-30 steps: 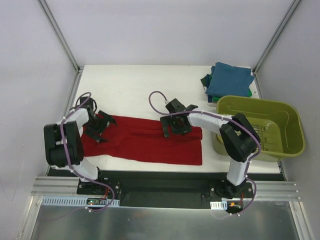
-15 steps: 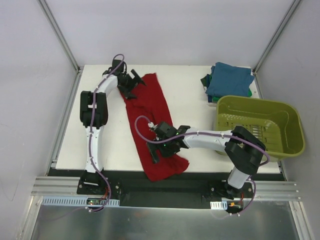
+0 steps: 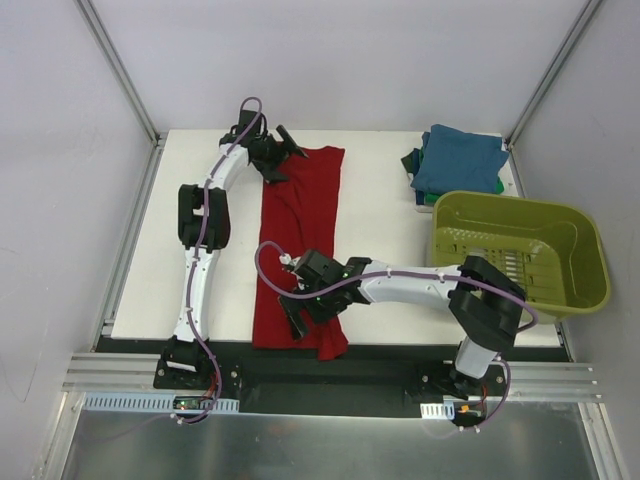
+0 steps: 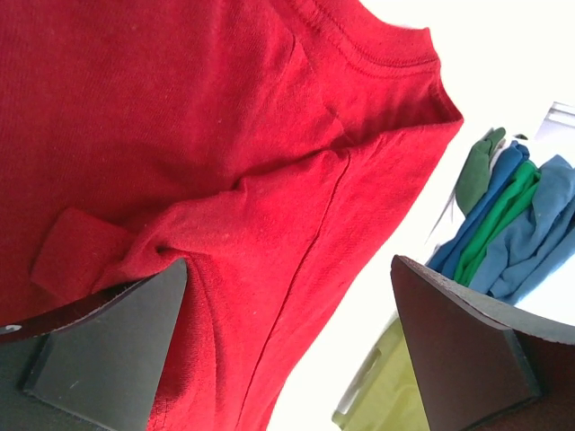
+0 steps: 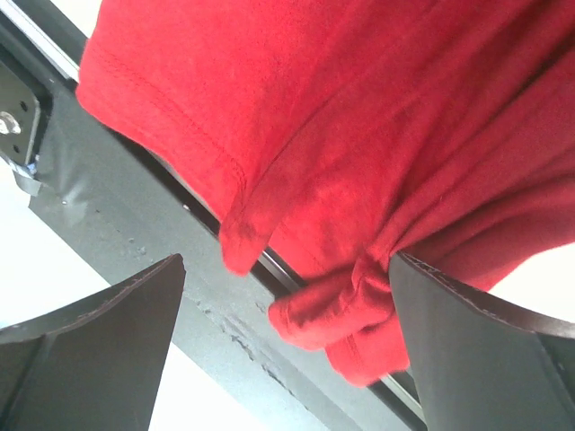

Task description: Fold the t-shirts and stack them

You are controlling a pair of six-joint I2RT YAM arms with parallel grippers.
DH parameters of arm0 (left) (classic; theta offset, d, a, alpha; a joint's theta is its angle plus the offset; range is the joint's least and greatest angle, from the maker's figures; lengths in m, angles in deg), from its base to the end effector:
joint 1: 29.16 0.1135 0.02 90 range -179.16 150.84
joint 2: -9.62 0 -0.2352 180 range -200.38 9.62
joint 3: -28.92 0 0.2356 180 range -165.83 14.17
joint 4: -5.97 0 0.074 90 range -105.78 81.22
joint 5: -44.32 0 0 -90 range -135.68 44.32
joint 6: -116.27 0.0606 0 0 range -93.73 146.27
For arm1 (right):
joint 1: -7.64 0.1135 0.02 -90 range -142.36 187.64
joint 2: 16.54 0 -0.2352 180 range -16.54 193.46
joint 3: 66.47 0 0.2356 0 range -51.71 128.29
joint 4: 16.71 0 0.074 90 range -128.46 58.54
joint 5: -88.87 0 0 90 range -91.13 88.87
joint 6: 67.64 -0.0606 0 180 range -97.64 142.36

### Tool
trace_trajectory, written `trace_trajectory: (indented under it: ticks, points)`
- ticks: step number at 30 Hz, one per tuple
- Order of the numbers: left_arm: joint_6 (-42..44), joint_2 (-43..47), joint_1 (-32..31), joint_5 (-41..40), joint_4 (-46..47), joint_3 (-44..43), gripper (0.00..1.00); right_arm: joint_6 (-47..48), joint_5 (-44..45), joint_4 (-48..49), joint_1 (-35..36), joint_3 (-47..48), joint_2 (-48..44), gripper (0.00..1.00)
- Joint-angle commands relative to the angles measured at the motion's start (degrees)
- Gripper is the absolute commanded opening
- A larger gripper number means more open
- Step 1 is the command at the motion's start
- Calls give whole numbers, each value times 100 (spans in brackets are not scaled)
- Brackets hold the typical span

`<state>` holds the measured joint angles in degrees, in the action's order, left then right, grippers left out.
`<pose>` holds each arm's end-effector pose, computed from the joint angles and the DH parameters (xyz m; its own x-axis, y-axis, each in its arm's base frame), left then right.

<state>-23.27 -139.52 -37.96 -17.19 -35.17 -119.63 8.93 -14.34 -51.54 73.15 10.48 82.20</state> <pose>0.5415 -0.1131 0.1470 -0.7968 -0.5533 -0.2427 -0.1849 0.6058 -0.7739 0.1315 0.3221 0.1475 -0.5546 -0.6720 -0.4908 -0.8320 0.4577 0.3134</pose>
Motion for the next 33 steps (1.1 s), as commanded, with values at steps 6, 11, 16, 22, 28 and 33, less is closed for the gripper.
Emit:
trace_trajectory:
  ticks: [6, 11, 16, 22, 28, 33]
  points:
    - [506, 1719, -61, -1002, 91, 590, 99, -107, 1162, 65, 58, -40, -1866, 99]
    - [963, 3363, -61, -1731, -128, 1644, 99, -125, 1576, -268, 49, -58, -2298, 97]
    - [1341, 4945, -61, -2066, -402, 3458, 99, -318, 1391, -128, 49, -181, -2263, 97]
    - [877, 7203, -113, -2313, -358, 6972, 99, -617, 2190, -1138, 58, 590, -1237, 87]
    - [306, 9287, -280, -1894, -217, 9797, 99, -608, 1962, -1314, 49, 1057, -68, 62]
    - [375, 10648, -298, -1286, -164, 10759, 99, -626, 2147, -1482, -4, 1584, 567, 59]
